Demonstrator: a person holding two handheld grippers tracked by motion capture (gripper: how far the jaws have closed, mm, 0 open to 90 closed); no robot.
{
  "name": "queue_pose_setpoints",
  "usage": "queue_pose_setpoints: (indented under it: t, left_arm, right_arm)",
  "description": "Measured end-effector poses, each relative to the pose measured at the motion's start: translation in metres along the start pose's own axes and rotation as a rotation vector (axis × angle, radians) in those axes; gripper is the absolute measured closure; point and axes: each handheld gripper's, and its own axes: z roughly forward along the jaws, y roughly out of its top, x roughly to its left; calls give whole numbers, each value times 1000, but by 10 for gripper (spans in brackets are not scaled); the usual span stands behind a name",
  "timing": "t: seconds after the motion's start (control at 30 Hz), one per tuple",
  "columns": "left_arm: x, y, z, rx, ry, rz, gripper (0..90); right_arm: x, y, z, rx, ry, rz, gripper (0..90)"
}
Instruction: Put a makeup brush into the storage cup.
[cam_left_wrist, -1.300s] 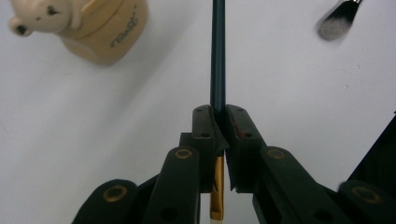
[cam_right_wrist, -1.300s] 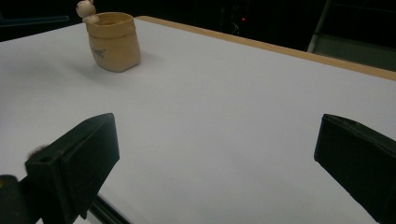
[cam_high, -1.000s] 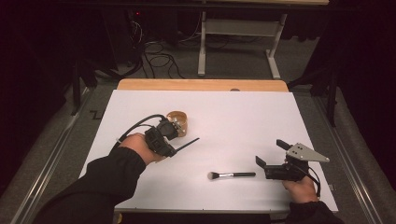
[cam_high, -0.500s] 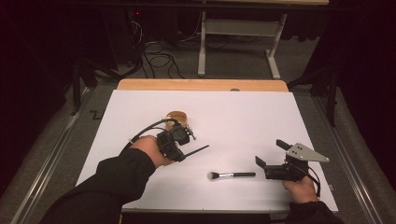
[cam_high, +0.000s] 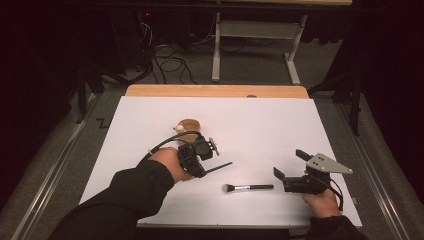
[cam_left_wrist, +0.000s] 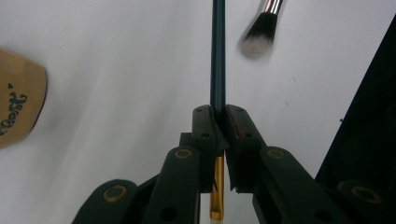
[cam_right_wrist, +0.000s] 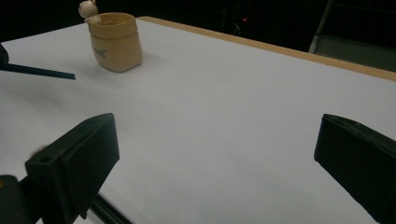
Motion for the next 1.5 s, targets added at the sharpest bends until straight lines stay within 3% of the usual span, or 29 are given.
queue_pose_setpoints:
  t: [0.5,0.9,1.13,1.5]
  left_arm:
    - [-1,7,4,-2,-23,18,832]
    - [7,5,0,1,-27,20,832]
    - [10,6,2,0,-26,18,832]
    - [18,6,4,9,-31,5,832]
  right_arm:
    - [5,7,-5,-28,-17,8,11]
    - [14,30,-2,-7,38,-82,6]
    - [15,50,8,8,29,-141,6]
    - [14,66,39,-6,56,-131,17]
